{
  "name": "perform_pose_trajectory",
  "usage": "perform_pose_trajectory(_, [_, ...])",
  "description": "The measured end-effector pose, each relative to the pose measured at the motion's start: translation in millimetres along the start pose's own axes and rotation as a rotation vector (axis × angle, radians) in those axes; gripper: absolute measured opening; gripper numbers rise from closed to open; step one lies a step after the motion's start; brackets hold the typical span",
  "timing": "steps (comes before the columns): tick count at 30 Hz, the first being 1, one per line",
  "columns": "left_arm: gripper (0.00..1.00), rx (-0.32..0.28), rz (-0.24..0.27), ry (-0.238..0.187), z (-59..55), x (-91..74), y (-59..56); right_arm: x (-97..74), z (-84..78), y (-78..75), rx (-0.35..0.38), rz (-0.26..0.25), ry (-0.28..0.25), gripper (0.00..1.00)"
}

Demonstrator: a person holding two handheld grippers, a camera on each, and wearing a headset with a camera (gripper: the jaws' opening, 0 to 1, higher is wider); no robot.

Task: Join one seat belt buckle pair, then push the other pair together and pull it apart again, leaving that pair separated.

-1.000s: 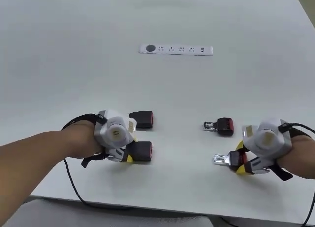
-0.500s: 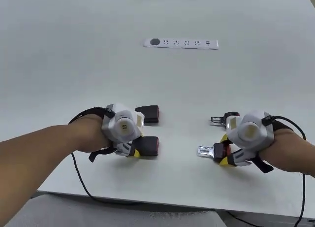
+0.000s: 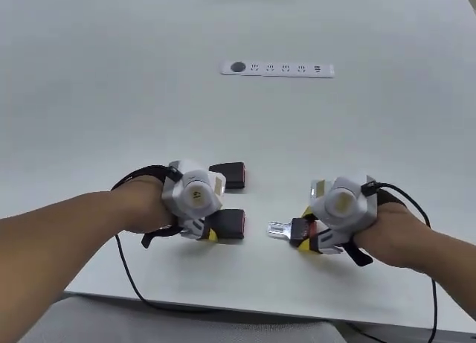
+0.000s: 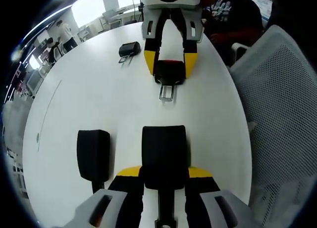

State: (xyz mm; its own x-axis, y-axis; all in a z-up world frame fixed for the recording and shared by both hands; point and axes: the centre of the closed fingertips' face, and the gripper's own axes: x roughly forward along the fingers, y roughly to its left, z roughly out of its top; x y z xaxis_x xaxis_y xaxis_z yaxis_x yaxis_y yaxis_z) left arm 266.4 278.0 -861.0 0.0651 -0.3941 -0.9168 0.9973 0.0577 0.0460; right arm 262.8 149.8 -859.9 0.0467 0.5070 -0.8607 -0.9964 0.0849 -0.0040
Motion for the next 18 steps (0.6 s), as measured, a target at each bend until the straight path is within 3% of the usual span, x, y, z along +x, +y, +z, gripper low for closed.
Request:
perform_pose_trajectory(7, [0.32,-0.003,0.001,0.005,-0.4,0.0,0.4,10.6,18.2,-1.6,-0.011,0.003,-0.009,0.35])
perform_pose_trajectory(18, [0.32,-0.002,-0.006,0.009,-0.3,0.1,0.2,20.1,33.9,1.1,-0.052,0.021,0.006,0.34])
